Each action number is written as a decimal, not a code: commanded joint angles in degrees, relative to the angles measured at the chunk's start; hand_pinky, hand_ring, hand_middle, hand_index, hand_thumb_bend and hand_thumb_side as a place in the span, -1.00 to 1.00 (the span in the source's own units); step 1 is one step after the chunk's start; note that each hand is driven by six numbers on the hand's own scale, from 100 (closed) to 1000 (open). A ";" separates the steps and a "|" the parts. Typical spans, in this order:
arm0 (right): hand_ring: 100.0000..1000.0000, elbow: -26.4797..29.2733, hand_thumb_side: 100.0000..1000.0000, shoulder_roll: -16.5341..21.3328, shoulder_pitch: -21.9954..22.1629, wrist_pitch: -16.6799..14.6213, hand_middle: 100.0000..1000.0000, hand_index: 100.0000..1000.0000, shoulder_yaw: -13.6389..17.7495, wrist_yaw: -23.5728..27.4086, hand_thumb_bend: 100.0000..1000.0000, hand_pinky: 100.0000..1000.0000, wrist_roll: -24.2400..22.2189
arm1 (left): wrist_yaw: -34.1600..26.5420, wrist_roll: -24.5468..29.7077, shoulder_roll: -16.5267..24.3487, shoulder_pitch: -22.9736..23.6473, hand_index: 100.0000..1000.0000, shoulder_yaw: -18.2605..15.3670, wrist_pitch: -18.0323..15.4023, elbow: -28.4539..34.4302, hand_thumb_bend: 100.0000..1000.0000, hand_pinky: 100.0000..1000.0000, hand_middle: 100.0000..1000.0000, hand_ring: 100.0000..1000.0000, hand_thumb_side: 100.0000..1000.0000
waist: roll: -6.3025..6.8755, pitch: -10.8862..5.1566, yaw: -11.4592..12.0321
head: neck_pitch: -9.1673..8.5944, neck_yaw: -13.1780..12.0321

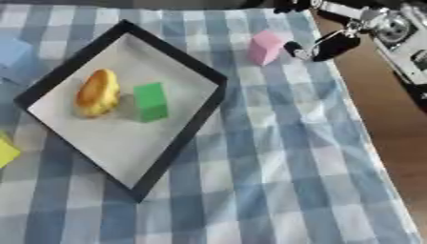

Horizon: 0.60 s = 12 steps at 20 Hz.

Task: Pick up objects on the table and place them in the box.

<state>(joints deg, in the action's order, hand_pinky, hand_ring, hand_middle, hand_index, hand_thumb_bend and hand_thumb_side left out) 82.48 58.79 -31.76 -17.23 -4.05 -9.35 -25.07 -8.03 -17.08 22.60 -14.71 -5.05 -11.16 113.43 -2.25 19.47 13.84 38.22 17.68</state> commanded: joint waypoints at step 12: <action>0.84 -0.36 -0.86 2.96 0.15 -1.40 0.70 0.90 1.17 -4.28 -0.28 0.89 -0.87 | -0.26 0.10 0.40 -0.49 0.63 -0.24 -0.05 1.16 -1.00 0.59 0.18 0.38 0.48 | -1.09 0.99 2.75 | -2.09 1.95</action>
<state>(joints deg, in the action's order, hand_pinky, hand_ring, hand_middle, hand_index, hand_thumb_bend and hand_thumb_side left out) 82.06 58.85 -31.18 -18.33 -3.89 -12.94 -25.95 -8.09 -17.04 22.32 -15.04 -4.87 -11.20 113.43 -2.79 20.59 16.63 37.03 19.35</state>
